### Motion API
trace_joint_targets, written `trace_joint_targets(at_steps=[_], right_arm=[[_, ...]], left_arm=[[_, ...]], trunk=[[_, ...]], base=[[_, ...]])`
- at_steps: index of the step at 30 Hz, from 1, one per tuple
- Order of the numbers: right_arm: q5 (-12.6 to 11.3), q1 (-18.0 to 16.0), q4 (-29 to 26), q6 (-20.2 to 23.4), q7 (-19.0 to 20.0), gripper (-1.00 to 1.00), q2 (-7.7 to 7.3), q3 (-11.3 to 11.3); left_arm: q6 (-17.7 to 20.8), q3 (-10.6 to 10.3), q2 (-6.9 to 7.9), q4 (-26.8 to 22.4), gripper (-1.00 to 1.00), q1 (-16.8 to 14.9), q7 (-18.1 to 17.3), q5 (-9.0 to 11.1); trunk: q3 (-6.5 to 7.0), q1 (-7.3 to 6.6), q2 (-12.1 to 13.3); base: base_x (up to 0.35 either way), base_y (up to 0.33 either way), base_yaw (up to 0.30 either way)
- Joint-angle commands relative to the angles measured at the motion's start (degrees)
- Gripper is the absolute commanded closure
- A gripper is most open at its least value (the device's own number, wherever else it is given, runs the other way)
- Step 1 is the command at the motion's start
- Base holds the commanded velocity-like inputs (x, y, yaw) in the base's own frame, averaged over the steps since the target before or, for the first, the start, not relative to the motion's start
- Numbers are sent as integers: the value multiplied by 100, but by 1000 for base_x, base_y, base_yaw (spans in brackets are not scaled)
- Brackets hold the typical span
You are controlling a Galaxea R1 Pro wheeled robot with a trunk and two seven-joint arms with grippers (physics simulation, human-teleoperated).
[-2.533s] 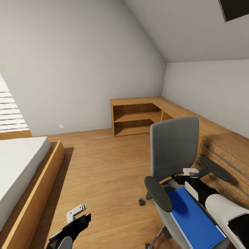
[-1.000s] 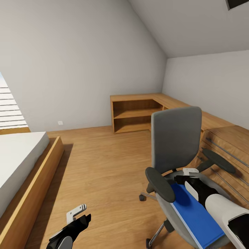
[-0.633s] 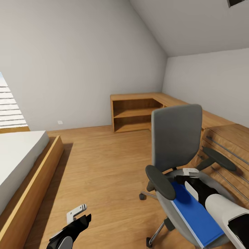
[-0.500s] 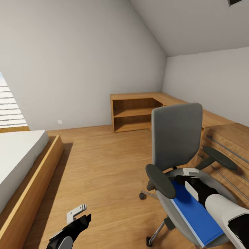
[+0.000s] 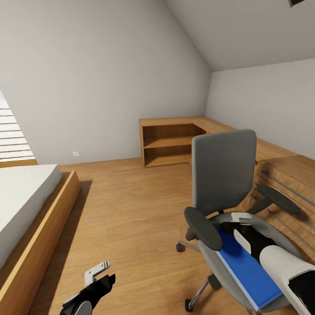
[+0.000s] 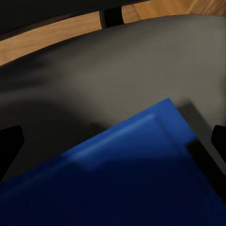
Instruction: In the bedroom, organize the workspace by keeping the computer under the desk, ensuring the monitor is on the desk, placing the keyboard on the desk next to the monitor, placing the mouse on the desk next to the keyboard, moving the folder from the swivel chair onto the desk next to the mouse, stacking the notebook on top of the folder with the pen on top of the notebook, and positioning the swivel chair next to the desk.
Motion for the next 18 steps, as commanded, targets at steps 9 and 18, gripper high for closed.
trace_joint_targets(at_steps=[9,18], right_arm=[[-49,-2,-17,33,-37,-100,-6,47],[-49,-2,-17,33,-38,-100,-6,41]], left_arm=[[3,-15,7,15,-100,-4,60,39],[2,-15,4,19,-100,-4,63,38]], trunk=[[-6,-1,-3],[-6,-1,-3]], base=[[-144,0,0],[-67,0,0]])
